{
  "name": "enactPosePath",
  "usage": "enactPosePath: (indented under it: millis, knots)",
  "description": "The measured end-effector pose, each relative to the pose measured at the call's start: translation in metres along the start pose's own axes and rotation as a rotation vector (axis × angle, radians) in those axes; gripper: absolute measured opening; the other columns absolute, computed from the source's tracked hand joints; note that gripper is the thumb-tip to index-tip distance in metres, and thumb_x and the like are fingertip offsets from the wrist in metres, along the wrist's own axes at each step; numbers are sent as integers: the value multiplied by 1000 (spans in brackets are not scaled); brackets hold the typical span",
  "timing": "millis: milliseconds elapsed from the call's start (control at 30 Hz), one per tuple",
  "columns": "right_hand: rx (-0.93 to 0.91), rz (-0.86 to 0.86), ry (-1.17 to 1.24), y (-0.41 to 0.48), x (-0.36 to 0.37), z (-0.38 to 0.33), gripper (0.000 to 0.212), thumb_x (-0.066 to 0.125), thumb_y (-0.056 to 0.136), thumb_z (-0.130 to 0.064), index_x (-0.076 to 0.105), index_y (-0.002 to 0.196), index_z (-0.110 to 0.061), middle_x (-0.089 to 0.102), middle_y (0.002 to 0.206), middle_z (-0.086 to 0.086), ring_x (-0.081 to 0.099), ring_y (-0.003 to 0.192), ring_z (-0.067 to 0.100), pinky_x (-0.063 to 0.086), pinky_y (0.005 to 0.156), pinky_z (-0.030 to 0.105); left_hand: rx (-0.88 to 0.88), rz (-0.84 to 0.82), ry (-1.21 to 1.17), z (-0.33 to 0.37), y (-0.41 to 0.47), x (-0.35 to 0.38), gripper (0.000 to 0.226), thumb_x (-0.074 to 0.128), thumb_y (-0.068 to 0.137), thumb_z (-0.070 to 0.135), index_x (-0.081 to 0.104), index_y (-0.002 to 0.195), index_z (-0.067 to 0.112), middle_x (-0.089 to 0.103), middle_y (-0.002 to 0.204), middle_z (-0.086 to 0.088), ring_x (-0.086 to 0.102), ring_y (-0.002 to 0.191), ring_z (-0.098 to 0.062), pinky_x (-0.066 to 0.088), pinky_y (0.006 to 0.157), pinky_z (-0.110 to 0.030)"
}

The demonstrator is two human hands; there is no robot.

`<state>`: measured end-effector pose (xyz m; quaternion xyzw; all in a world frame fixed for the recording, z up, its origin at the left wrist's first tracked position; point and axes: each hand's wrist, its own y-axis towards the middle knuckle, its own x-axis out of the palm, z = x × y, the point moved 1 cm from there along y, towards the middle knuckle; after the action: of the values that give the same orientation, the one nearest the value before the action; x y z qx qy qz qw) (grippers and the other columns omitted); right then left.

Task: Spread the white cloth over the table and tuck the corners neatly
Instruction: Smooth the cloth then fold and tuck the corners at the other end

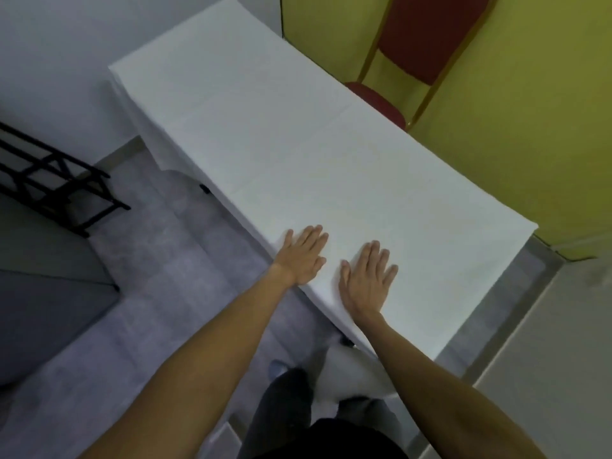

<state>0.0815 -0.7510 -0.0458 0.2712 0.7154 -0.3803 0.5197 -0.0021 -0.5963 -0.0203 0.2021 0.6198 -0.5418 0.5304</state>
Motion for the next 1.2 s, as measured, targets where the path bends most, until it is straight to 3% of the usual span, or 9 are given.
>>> enactPosePath:
  millis: [167, 367, 500, 667, 733, 867, 967, 1067, 1200]
  knots:
    - [96, 11, 60, -2, -7, -7, 74, 20, 103, -51, 8, 157, -2, 5, 166, 16, 2, 154, 35, 2, 123, 55, 22, 18, 67, -17, 4, -12, 66, 27, 102, 45, 3, 155, 14, -7, 164, -11, -4, 150, -33, 2, 120, -57]
    - [68, 51, 125, 17, 2, -43, 67, 23, 106, -44, 9, 157, -2, 6, 166, 17, 2, 154, 34, -3, 123, 49, 135, 1, 82, -42, 9, -12, 68, 27, 103, 43, -1, 156, 12, -11, 163, -12, -9, 150, -32, -1, 121, -54]
    - [45, 78, 173, 32, 10, -82, 63, 12, 106, -38, 11, 156, -1, 6, 165, 17, 2, 153, 31, -9, 123, 44, 149, 21, 54, -62, 14, -20, 68, 28, 102, 43, 0, 156, 11, -9, 164, -9, -9, 151, -27, -3, 122, -51]
    - [-49, 93, 166, 51, 12, -136, 57, 23, 102, -27, 44, 142, 8, 41, 151, 24, 41, 140, 41, 5, 118, 43, 213, 37, 78, -97, 31, -36, 66, 18, 98, 37, 7, 155, 6, -5, 162, -8, 1, 151, -30, 1, 120, -50]
    - [-66, 109, 151, 63, 12, -153, 54, 31, 99, -24, 48, 140, 8, 45, 148, 25, 45, 137, 42, 7, 117, 43, 257, 25, 120, -115, 43, -42, 67, 30, 98, 33, 8, 154, 6, 0, 163, -10, 1, 151, -30, -1, 120, -48]
    - [-50, 81, 176, 85, 14, -182, 56, 39, 97, -22, 40, 147, 2, 34, 156, 18, 35, 144, 37, 4, 120, 41, 433, 33, 176, -153, 65, -47, 70, 45, 85, 34, 35, 149, 8, 33, 157, -8, 27, 146, -26, 26, 118, -49]
    - [14, 120, 201, 91, 22, -191, 55, 25, 106, -32, 40, 148, 0, 29, 159, 15, 31, 147, 33, 11, 121, 45, 593, 80, 123, -183, 78, -49, 63, 39, 97, 35, 27, 153, 9, 19, 161, -5, 19, 149, -21, 15, 119, -42]
    - [47, 140, 180, 88, 29, -191, 62, 31, 105, -43, 33, 153, -4, 26, 162, 13, 22, 151, 29, 19, 121, 48, 652, 71, 148, -220, 93, -59, 68, 34, 101, 51, 19, 155, 13, 11, 164, -3, 7, 152, -19, 8, 121, -40]
    - [78, 150, 134, 88, 27, -198, 65, 33, 104, -45, 29, 154, -4, 22, 164, 11, 19, 152, 28, 20, 121, 49, 665, 83, 163, -294, 116, -82, 73, 33, 100, 56, 17, 155, 12, 10, 164, -3, 5, 152, -20, 13, 121, -41]
